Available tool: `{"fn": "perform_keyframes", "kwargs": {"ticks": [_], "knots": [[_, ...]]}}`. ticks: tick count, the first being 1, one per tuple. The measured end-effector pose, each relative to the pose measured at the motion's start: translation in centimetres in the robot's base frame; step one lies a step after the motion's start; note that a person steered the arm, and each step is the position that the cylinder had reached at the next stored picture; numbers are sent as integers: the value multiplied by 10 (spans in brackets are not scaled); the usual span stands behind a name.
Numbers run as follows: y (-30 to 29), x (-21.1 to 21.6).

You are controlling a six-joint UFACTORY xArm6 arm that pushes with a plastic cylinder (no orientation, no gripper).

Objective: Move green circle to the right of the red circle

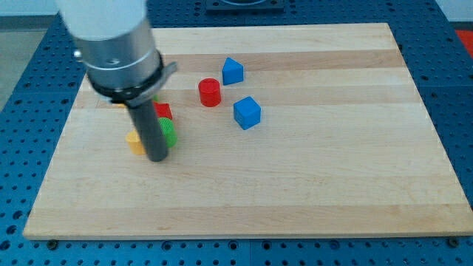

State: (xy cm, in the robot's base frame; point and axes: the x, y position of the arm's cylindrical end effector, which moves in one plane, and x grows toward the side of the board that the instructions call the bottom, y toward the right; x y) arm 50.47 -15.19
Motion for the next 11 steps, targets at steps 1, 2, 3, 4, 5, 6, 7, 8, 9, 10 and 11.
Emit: {"fn": "perform_keyframes", "kwargs": {"ticks": [1,2,3,4,5,6,7,8,9,10,11], "knots": [[-37,4],[-30,-7],[-2,-33],[25,-55],[38,-51],[33,-30],[43,-20],[61,-34],[83,-74],[110,-101],[116,-96]]}}
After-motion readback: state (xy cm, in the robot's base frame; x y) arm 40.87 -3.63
